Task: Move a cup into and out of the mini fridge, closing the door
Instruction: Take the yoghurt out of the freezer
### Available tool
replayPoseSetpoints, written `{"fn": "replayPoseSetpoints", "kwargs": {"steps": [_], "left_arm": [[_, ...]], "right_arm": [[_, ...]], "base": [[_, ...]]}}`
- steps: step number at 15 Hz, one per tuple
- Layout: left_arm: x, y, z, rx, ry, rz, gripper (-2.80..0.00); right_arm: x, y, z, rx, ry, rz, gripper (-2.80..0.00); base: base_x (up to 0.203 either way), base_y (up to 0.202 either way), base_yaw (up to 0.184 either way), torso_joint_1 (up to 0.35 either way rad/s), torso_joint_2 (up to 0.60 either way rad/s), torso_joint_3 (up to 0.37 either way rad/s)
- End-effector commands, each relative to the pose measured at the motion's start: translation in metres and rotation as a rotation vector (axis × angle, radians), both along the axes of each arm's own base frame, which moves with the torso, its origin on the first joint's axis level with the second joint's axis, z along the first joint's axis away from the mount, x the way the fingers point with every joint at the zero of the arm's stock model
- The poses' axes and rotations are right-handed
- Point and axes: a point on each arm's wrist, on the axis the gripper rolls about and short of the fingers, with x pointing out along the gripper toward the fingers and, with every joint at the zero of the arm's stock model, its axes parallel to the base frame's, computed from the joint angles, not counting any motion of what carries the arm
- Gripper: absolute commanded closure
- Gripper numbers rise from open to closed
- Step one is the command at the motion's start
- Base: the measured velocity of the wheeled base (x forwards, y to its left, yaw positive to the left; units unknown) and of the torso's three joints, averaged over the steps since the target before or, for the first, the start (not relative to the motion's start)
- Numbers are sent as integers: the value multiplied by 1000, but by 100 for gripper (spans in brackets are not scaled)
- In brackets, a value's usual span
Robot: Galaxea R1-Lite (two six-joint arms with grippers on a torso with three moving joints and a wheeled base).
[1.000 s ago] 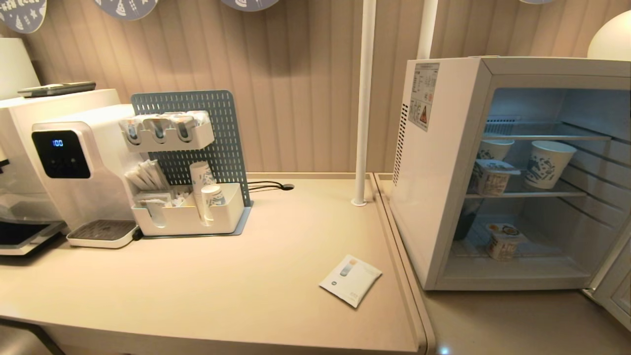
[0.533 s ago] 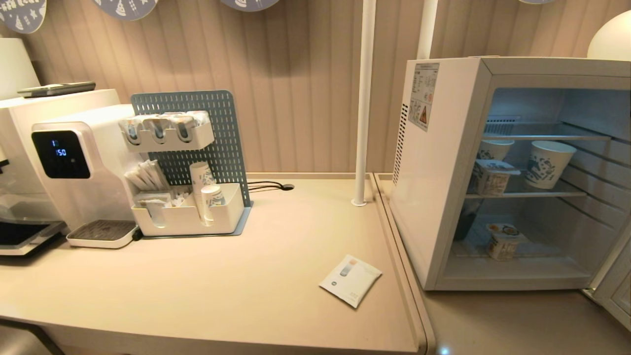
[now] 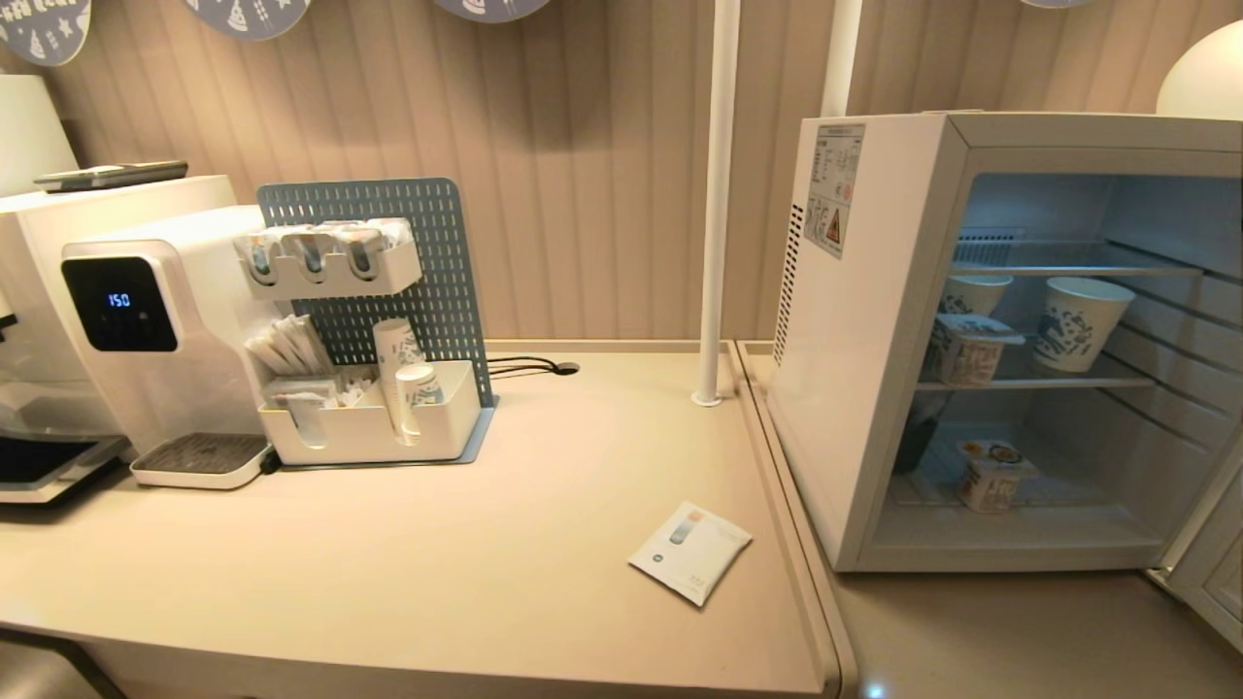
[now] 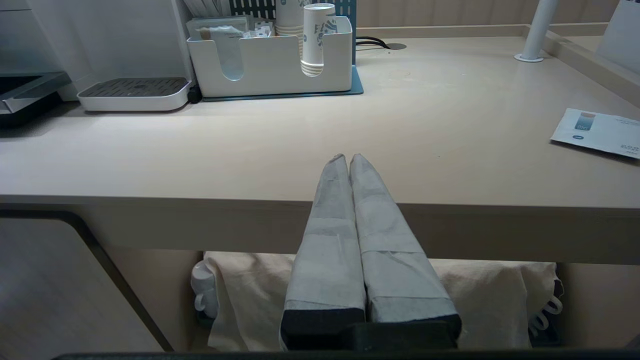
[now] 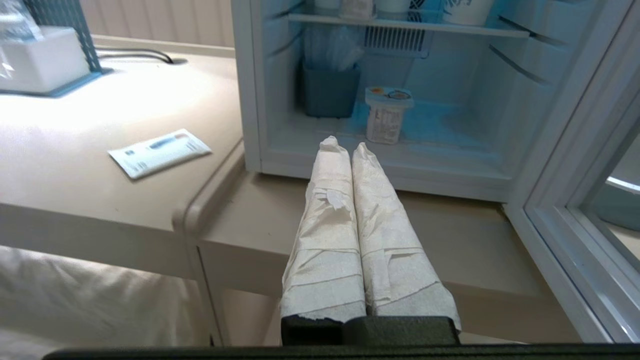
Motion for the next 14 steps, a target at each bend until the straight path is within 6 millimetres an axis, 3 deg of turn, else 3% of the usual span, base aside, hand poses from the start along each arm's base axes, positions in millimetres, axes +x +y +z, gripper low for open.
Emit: {"fn": "replayPoseSetpoints", "kwargs": {"steps": [1, 4, 7, 11, 14], "left_arm": [[0, 0, -1, -4, -2, 0, 0], [0, 0, 0, -15, -5, 1, 0], [0, 0, 0, -22, -5, 2, 0], [0, 0, 0, -23, -6, 2, 0], [0, 0, 0, -28, -6, 3, 0]], "right_arm": [[9, 0, 21, 43, 59, 11, 0], [47, 1, 45, 93, 259, 52, 0], [106, 3, 54, 122, 442, 93, 0], [199, 7, 34, 130, 566, 124, 0], [264, 10, 14, 123, 489, 116, 0]], "base": [[0, 0, 0, 0, 0, 0], [0, 0, 0, 0, 0, 0], [0, 0, 0, 0, 0, 0], [0, 0, 0, 0, 0, 0], [0, 0, 0, 0, 0, 0]]}}
